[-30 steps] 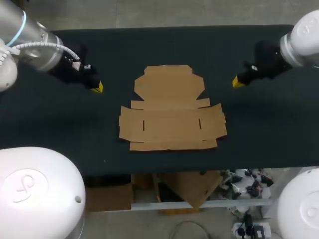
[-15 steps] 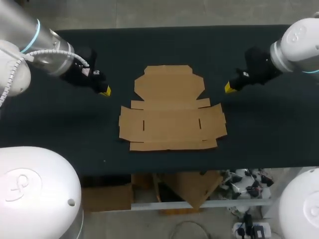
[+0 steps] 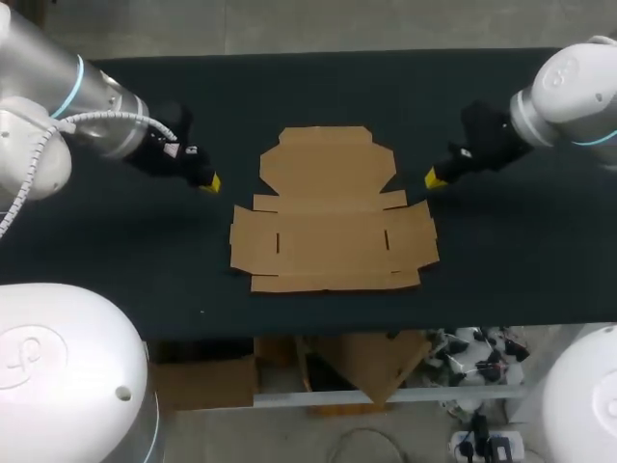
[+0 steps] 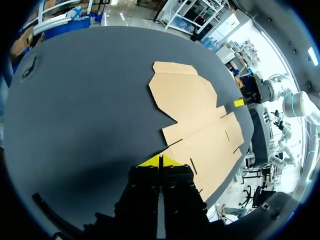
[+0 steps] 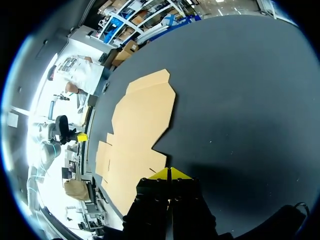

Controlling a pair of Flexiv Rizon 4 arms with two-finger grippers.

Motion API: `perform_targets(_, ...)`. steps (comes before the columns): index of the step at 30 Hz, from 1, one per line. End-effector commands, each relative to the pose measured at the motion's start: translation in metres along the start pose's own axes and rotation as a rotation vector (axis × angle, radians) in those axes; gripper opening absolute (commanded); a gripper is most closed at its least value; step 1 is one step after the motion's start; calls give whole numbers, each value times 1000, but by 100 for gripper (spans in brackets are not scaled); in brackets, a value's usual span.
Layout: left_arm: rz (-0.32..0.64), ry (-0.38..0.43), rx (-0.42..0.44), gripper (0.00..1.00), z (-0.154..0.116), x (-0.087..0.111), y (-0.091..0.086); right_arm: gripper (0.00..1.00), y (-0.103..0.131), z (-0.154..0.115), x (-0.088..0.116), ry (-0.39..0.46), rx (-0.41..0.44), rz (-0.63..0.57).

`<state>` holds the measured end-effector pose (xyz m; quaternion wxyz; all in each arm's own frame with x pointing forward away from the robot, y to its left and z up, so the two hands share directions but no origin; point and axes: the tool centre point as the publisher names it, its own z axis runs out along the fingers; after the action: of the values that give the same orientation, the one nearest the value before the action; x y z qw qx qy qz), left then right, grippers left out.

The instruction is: Assemble the packaging by folding the flat box into shape, placing the metal phone stand inside, and closing the box properly

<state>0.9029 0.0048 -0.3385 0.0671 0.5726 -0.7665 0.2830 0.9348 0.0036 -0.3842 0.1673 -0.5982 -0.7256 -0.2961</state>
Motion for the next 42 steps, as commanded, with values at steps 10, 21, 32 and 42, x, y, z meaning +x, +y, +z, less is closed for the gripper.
perform_targets(10,-20,3,-23,0,12,-2,-5,0,3,8,-3,13,16,-12)
perform_targets(21,-36,24,-35,0,21,-5,-10,0,6,12,-4,20,24,-15)
perform_targets(32,-111,51,-50,0,39,-12,-18,0,2,20,-9,29,20,-7)
perform_targets(42,-144,43,-51,0,49,-14,-21,0,11,36,-12,45,40,-19)
